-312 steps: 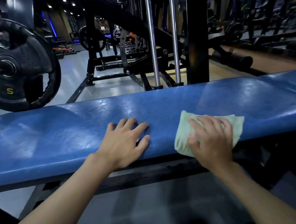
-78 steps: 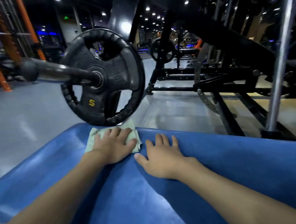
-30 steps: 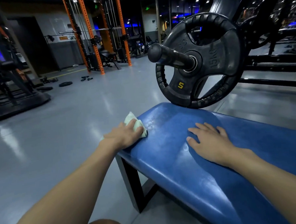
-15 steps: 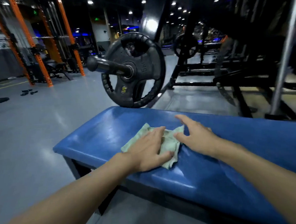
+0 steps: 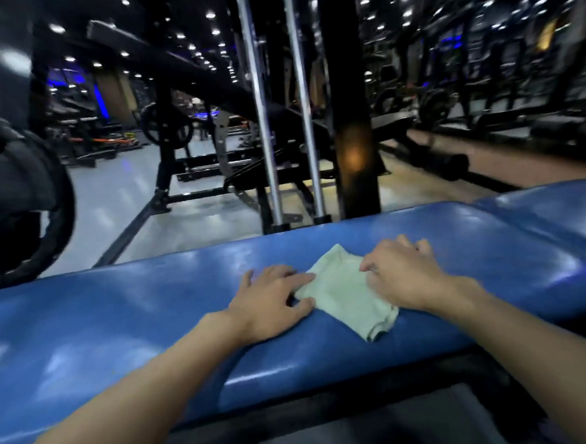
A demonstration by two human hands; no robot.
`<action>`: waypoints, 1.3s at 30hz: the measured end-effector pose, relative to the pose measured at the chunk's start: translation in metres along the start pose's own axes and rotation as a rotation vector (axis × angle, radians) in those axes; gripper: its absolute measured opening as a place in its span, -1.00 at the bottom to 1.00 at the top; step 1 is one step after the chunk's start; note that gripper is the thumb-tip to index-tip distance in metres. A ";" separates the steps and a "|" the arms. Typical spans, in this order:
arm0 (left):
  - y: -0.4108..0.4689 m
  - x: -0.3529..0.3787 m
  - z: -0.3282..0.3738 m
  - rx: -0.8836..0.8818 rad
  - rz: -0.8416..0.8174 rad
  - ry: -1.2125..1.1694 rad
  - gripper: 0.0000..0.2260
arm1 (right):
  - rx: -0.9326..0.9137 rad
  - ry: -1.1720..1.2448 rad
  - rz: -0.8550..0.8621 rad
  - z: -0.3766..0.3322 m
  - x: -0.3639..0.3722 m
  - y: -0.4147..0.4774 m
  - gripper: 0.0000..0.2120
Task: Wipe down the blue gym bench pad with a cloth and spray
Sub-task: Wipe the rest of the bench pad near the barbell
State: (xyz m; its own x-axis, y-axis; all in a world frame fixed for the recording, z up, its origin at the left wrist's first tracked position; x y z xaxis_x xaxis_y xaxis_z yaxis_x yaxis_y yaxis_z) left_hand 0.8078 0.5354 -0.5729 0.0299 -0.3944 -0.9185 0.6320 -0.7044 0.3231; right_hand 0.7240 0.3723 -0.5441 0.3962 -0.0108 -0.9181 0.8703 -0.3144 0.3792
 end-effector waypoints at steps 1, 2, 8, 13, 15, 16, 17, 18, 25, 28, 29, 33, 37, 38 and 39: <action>0.012 0.011 0.023 0.049 -0.006 0.000 -0.56 | 0.012 0.025 0.009 0.016 -0.003 -0.004 -0.69; 0.025 0.023 0.045 0.086 -0.013 -0.005 -0.57 | 0.025 0.072 -0.017 0.030 -0.002 -0.010 -0.62; 0.107 0.067 0.130 0.084 0.021 -0.208 -0.59 | 0.115 -0.027 -0.081 0.147 0.000 -0.016 -0.53; 0.160 0.100 0.196 0.238 0.000 -0.217 -0.51 | 0.302 -0.224 0.123 0.262 -0.024 -0.002 -0.60; 0.178 0.113 0.224 0.277 -0.014 -0.208 -0.53 | 0.357 -0.244 0.215 0.297 -0.031 0.007 -0.59; 0.185 0.121 0.233 0.276 -0.037 -0.175 -0.54 | 0.357 -0.252 0.247 0.308 -0.032 0.016 -0.59; 0.190 0.129 0.240 0.277 -0.061 -0.126 -0.55 | 0.339 -0.278 0.268 0.316 -0.032 0.027 -0.59; 0.192 0.136 0.244 0.291 -0.071 -0.059 -0.54 | 0.307 -0.322 0.278 0.321 -0.031 0.039 -0.60; 0.196 0.139 0.246 0.356 0.019 0.105 -0.52 | 0.273 -0.320 0.045 0.366 0.015 0.109 -0.58; 0.200 0.139 0.248 0.368 0.022 0.123 -0.52 | 0.291 -0.170 -0.133 0.375 0.045 0.138 -0.51; 0.201 0.139 0.248 0.366 0.029 0.125 -0.52 | 0.302 -0.141 -0.142 0.377 0.050 0.145 -0.46; 0.201 0.142 0.247 0.360 0.034 0.130 -0.49 | 0.392 -0.058 -0.104 0.404 0.065 0.157 -0.42; 0.200 0.141 0.246 0.353 0.022 0.111 -0.50 | 0.302 -0.109 -0.105 0.393 0.044 0.123 -0.54; 0.199 0.141 0.247 0.349 0.016 0.113 -0.50 | 0.240 -0.168 -0.128 0.386 0.040 0.114 -0.55; 0.198 0.142 0.249 0.334 0.001 0.105 -0.51 | 0.195 -0.230 -0.138 0.382 0.039 0.108 -0.56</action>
State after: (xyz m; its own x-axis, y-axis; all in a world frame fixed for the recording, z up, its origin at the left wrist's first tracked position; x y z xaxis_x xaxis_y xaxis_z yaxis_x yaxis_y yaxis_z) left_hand 0.7441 0.1929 -0.5823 0.1208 -0.3445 -0.9310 0.3444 -0.8650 0.3648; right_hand 0.7218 -0.0247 -0.5826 0.1828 -0.1625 -0.9696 0.8300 -0.5031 0.2408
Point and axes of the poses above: each hand's wrist, its own y-axis towards the middle knuckle, its own x-axis out of the palm, z = x × y, the point moved 9 cm from there along y, towards the middle knuckle, and after that the axes turned 15 degrees about z, right-handed, at the moved point
